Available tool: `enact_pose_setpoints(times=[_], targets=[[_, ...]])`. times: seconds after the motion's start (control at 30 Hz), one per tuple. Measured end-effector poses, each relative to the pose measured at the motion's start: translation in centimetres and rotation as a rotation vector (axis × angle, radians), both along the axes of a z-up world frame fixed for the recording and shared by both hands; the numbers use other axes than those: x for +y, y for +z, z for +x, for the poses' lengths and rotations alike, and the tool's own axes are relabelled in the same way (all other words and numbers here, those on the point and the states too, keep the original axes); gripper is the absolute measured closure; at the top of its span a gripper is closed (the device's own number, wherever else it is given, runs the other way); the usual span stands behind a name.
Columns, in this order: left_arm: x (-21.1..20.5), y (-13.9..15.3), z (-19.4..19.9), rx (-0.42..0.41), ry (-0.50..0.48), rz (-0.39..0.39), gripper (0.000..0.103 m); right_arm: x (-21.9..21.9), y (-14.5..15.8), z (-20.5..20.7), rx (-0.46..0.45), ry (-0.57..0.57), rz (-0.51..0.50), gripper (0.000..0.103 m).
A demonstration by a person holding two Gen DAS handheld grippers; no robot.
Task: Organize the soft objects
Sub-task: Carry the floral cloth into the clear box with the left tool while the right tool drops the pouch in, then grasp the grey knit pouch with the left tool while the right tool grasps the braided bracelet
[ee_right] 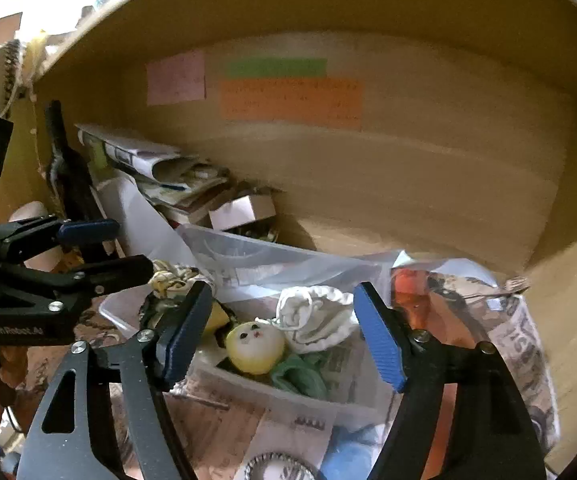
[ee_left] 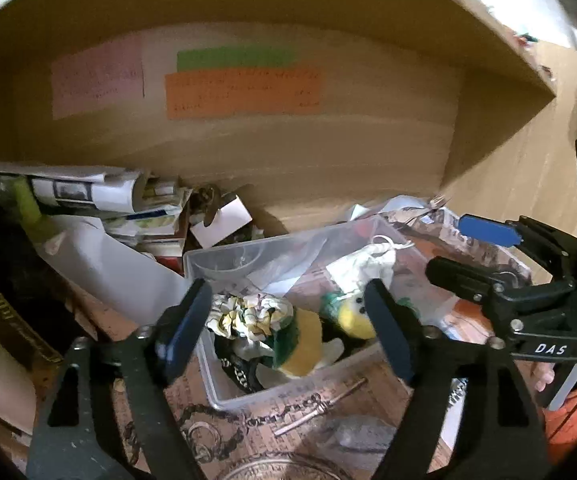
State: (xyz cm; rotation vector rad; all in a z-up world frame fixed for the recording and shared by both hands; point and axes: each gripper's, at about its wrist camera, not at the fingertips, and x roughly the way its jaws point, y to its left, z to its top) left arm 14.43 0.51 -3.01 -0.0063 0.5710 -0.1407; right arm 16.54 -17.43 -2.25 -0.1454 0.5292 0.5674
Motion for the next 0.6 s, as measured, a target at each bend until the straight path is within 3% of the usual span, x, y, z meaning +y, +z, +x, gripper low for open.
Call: enact_pose_setpoints(times=[0.07, 0.2, 0.37, 0.6], targets=[[-0.2, 0.1, -0.8, -0.009, 0.001, 0.005, 0.013, -0.7, 0.2, -0.7, -0.011, -0.007, 0.008, 0.019], [-0.4, -0.7, -2.0, 0.002, 0.0, 0.001, 0.003, -1.6, -0.5, -2.0, -0.009, -0.011, -0.012, 0.019], [-0.6, -2.9, -3.2, 0.072, 0.002, -0.015, 0.003, -2.7, -2.4, -2.8, 0.041, -0.019, -0.032, 0.019], [-1.6, -6.4, -3.3, 0.181, -0.013, -0.05, 0.003, -3.6, -6.5, -3.4, 0.181, -0.033, -0.058, 0.019]])
